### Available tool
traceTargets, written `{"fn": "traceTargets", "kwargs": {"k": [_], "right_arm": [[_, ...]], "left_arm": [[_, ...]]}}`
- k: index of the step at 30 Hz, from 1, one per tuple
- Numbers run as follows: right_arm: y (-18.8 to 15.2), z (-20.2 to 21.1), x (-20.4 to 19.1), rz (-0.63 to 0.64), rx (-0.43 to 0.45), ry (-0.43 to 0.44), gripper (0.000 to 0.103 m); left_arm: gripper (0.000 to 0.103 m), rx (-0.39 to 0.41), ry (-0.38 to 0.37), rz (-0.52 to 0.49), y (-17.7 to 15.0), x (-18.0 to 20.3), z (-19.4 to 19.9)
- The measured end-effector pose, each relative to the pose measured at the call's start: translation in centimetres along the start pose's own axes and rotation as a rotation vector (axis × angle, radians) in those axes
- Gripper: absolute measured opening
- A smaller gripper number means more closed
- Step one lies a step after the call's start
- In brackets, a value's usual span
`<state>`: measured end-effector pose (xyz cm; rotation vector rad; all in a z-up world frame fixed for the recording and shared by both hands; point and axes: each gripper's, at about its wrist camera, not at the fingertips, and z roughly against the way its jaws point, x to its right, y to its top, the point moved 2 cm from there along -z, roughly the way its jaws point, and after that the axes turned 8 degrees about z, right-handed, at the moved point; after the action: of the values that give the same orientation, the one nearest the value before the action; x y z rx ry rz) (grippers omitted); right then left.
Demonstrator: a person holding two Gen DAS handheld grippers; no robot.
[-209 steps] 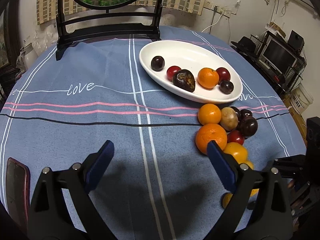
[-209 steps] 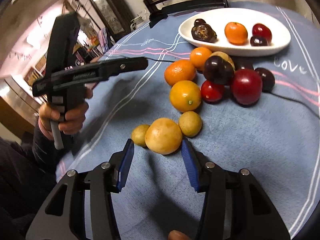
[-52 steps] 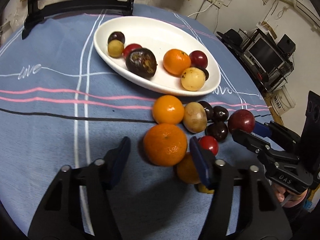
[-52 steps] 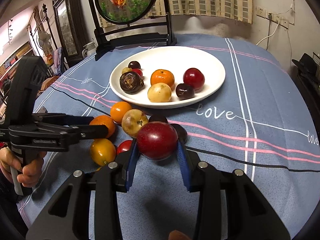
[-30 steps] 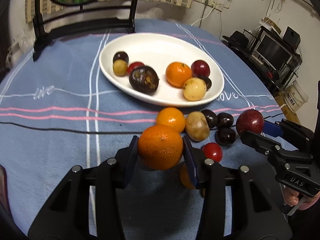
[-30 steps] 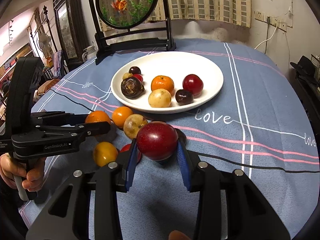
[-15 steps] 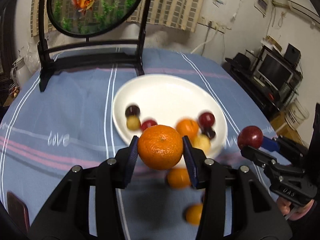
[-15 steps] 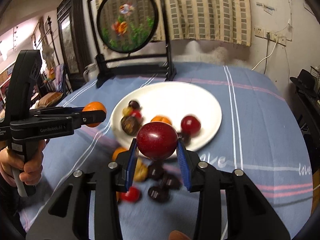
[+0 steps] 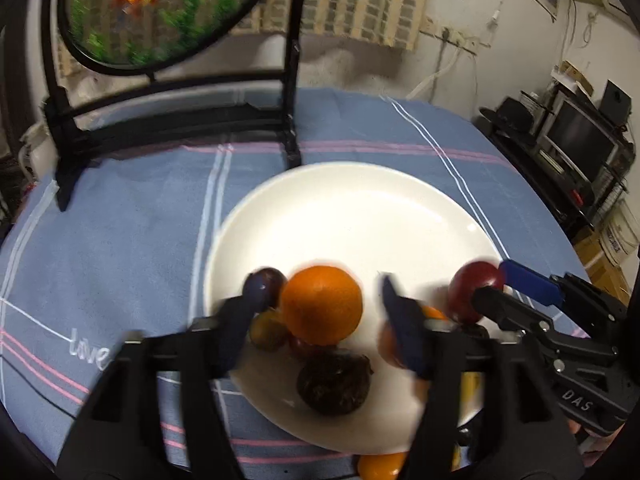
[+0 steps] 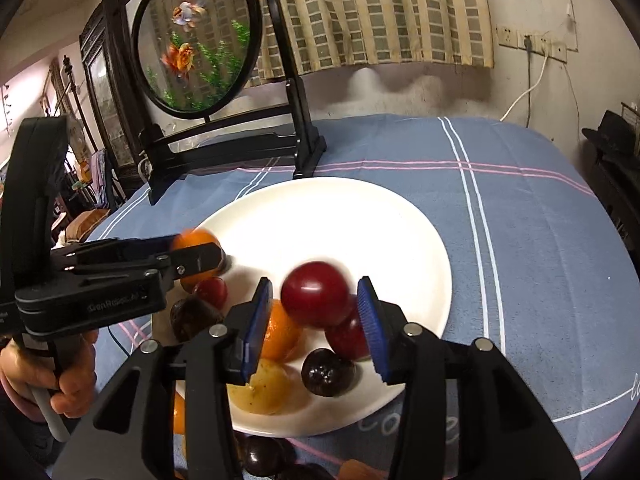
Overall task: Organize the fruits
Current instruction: 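Carry the red plum and tangerine onto the white plate and open both tools, then grasp a small yellow fruit with the right tool while the left tool grasps a yellow apricot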
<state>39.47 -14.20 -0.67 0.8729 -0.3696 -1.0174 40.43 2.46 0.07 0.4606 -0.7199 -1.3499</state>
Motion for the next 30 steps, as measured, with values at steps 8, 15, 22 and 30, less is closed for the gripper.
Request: {"fn": "traceTargets", "kwargs": {"k": [8,15,22,30], "right_arm": [[-1.8,5.5,-2.9,0.078,0.033,-0.007,0.046],[-8.2,8.9,-6.6,0.175,-0.056,0.1,0.046],[-12.2,8.9,-10.2,0.298,-0.172,0.184,0.046],[-12.6,7.5,-11.1,0.316,-0.216,0.196,0.045]], "left_arm": [[0.093,0.061,0.019,-0.056,-2.5,0.0,5.3],[0.097,0.06,0.032,-0.026,-8.0,-3.0,8.4],[0.097,0.012,0.068,0.041,-10.1,-6.1,7.9],[0.097,0.023,0.052,0.075,-9.9,-6.7,8.5]]}}
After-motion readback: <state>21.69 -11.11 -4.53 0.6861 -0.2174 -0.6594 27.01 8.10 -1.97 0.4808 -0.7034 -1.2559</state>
